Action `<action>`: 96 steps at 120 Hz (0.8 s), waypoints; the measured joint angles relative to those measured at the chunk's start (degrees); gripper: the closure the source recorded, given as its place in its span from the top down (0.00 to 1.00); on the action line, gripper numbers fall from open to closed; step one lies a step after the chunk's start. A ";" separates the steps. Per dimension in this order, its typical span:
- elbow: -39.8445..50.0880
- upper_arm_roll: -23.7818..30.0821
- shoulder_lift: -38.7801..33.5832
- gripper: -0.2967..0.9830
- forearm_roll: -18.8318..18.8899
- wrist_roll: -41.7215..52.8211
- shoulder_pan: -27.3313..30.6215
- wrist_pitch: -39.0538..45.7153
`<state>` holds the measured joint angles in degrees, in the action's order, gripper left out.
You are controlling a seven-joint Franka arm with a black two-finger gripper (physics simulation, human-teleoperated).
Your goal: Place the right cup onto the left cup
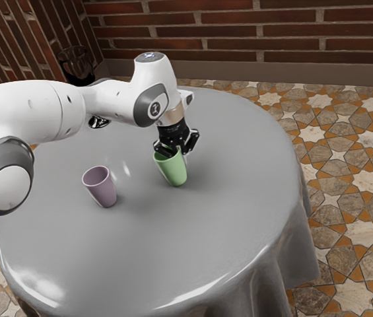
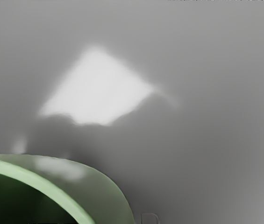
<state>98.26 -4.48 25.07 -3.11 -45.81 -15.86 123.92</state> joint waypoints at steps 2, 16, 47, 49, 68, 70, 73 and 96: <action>-0.01 0.00 -0.01 0.17 0.02 -0.09 0.01 -0.01; -0.16 0.00 -1.02 0.17 0.27 -0.72 0.12 -0.62; 9.13 0.00 -15.56 0.16 4.73 -1.98 3.08 -5.64; 10.07 0.00 -16.60 0.16 5.07 -2.05 3.39 -5.85; 15.44 -0.06 -22.82 0.16 7.37 -2.86 6.15 -7.57; 15.54 -0.08 -23.00 0.16 7.50 -2.94 6.44 -7.72; 15.60 -0.10 -23.18 0.16 7.68 -3.06 6.87 -7.93; 15.40 -0.21 -23.55 0.16 8.37 -3.67 10.08 -8.91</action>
<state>113.66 -4.70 1.52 5.26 -49.47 -5.78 115.01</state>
